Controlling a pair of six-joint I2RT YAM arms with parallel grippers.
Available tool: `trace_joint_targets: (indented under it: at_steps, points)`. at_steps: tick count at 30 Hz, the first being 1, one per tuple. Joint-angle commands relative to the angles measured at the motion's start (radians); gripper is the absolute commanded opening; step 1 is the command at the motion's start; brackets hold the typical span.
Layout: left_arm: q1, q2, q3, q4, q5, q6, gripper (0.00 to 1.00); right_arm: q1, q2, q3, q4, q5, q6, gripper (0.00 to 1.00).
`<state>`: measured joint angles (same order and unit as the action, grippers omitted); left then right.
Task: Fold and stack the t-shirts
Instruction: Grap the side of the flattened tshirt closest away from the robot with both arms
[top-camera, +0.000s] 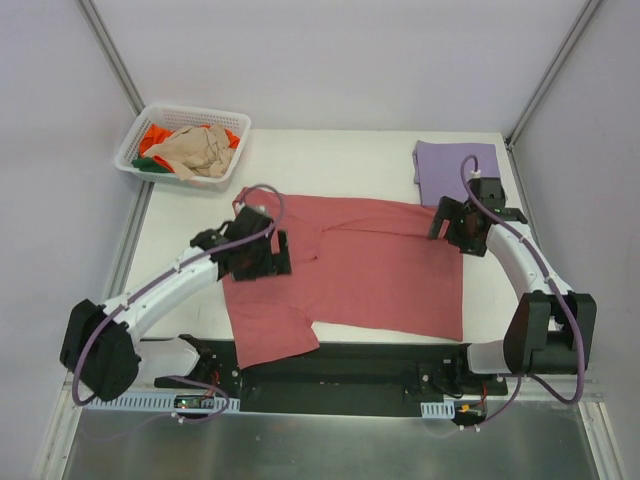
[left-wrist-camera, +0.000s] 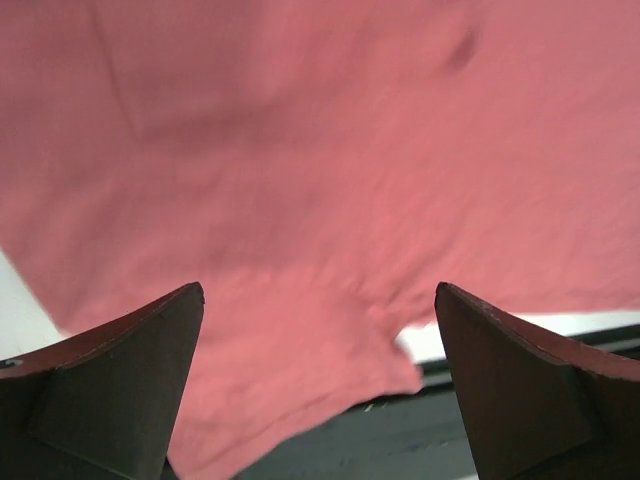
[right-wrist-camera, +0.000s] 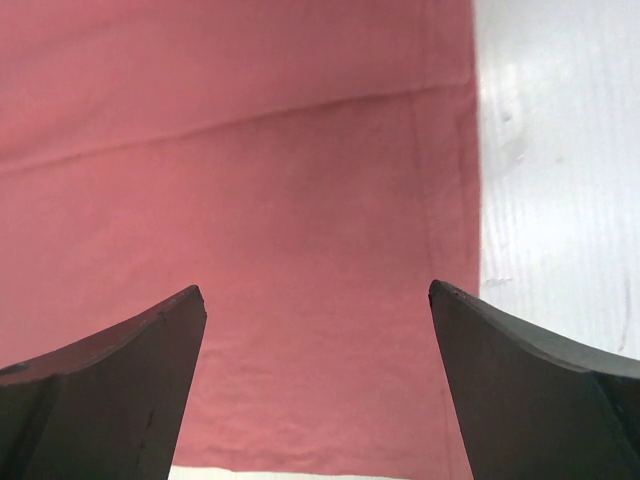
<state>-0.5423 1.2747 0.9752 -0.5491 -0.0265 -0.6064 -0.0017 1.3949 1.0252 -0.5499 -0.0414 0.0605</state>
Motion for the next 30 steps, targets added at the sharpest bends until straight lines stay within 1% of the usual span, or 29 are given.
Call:
trace_joint_targets:
  at_steps: [1, 3, 7, 11, 12, 13, 14, 16, 22, 28, 30]
  points:
    - [-0.094, -0.161, -0.229, -0.124, -0.006, -0.179, 0.98, 0.057, -0.072, -0.056, 0.041, 0.015, 0.026, 0.96]
    - [-0.14, -0.225, -0.292, -0.191, 0.019, -0.235, 0.94, 0.063, -0.085, -0.066, 0.038, 0.021, 0.024, 0.96]
    - [-0.221, -0.267, -0.351, -0.349, 0.016, -0.341, 0.84, 0.063, -0.079, -0.082, 0.039, 0.035, 0.024, 0.96]
    - [-0.257, -0.271, -0.4, -0.361, 0.094, -0.394, 0.63, 0.063, -0.054, -0.076, 0.028, 0.035, 0.013, 0.96]
    - [-0.266, -0.27, -0.406, -0.362, 0.109, -0.389, 0.61, 0.063, -0.05, -0.073, 0.021, 0.075, 0.013, 0.96]
    - [-0.269, -0.271, -0.414, -0.362, 0.128, -0.389, 0.58, 0.063, -0.045, -0.073, 0.019, 0.081, 0.009, 0.96]
    - [-0.269, -0.267, -0.421, -0.361, 0.169, -0.376, 0.57, 0.063, -0.043, -0.071, 0.018, 0.087, 0.009, 0.96]
    - [-0.274, -0.253, -0.418, -0.367, 0.214, -0.342, 0.5, 0.063, -0.036, -0.068, 0.016, 0.1, 0.004, 0.96]
    - [-0.295, -0.193, -0.426, -0.403, 0.215, -0.326, 0.5, 0.063, -0.027, -0.065, 0.013, 0.112, 0.001, 0.96]
    - [-0.315, -0.069, -0.376, -0.403, 0.1, -0.358, 0.47, 0.065, -0.059, -0.094, 0.042, 0.1, 0.007, 0.96]
    - [-0.32, -0.04, -0.36, -0.4, 0.071, -0.359, 0.42, 0.063, -0.068, -0.099, 0.042, 0.098, 0.007, 0.96]
